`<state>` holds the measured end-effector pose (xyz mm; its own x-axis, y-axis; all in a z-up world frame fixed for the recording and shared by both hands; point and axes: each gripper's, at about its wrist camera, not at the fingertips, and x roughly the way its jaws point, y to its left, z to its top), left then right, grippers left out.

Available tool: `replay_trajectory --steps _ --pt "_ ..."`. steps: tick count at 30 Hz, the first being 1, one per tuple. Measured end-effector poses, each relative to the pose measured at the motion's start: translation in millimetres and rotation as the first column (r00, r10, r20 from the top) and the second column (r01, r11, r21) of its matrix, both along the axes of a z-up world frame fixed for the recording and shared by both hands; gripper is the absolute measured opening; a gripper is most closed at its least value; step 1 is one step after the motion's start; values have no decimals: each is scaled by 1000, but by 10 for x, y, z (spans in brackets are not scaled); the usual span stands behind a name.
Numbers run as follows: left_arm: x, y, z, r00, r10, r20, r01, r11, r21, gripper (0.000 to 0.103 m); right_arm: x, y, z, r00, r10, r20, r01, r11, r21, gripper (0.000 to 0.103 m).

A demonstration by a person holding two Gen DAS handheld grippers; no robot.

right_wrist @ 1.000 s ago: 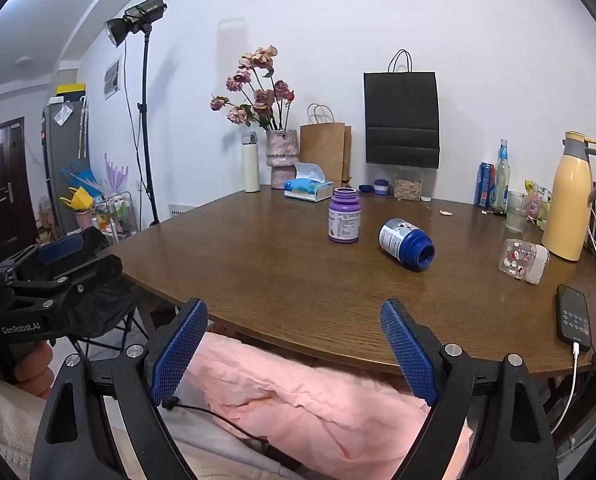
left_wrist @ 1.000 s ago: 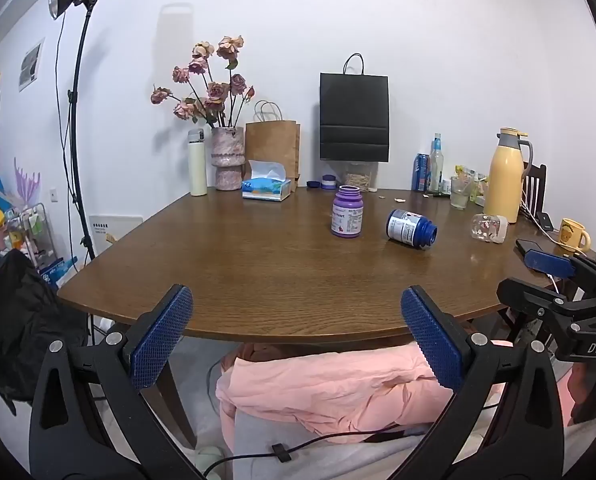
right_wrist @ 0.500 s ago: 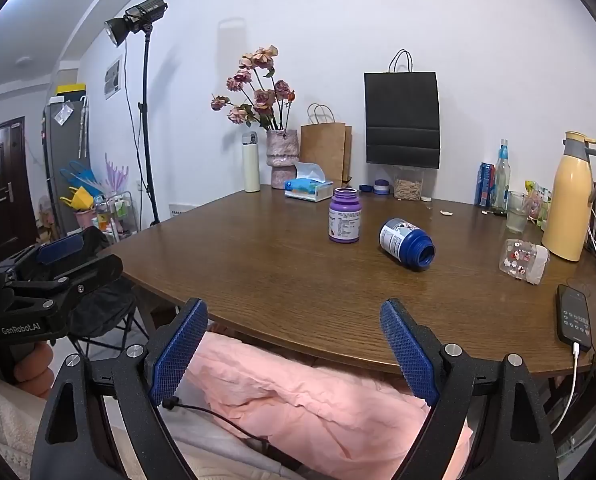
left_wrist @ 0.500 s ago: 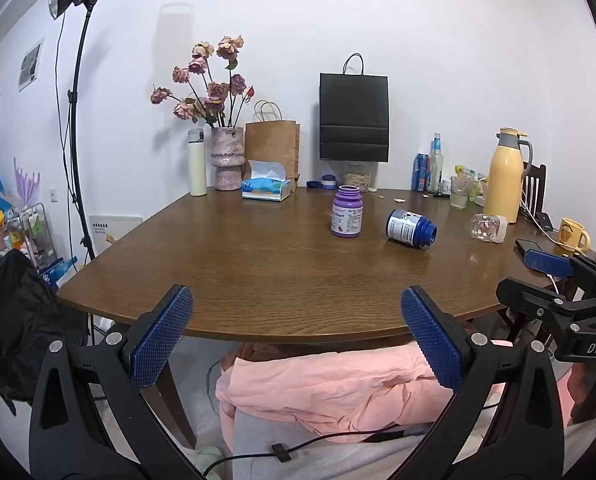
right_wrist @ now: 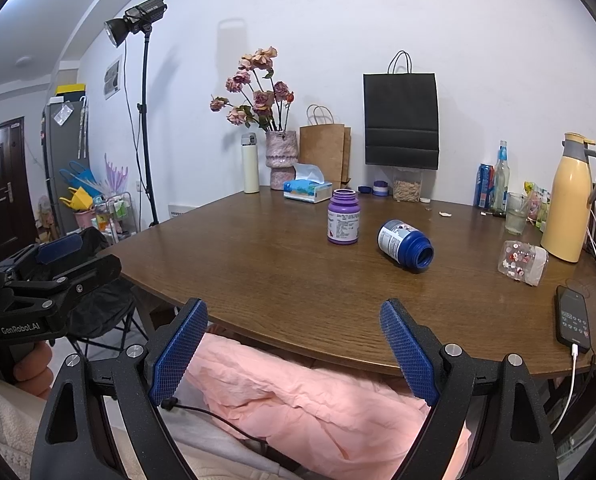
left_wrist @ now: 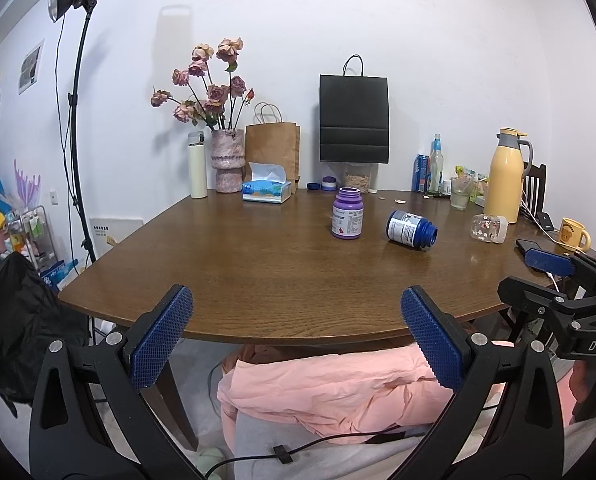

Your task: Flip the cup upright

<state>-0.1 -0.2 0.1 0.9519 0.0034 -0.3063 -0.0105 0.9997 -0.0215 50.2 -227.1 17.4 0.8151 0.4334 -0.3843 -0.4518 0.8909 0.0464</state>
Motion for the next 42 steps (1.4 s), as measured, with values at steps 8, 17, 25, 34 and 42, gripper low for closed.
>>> replay_trajectory --steps 8,17,25,34,42 --pt "0 0 0 1000 0 1 0 1000 1 103 -3 -3 5 1000 0 0 0 1000 0 92" --pt "1 -1 0 1000 -1 1 1 1000 1 103 -3 0 1 1000 1 -1 -1 1000 0 92" --pt "-1 0 1 1000 -1 1 1 1000 1 103 4 33 -8 1000 3 0 -3 1000 0 92" --pt "-14 -1 8 1000 -3 -1 3 1000 0 103 0 0 -24 1000 1 -2 -1 1000 0 92" --pt "-15 -2 8 1000 -3 0 3 1000 0 103 2 7 -36 1000 2 -3 -2 1000 2 92"
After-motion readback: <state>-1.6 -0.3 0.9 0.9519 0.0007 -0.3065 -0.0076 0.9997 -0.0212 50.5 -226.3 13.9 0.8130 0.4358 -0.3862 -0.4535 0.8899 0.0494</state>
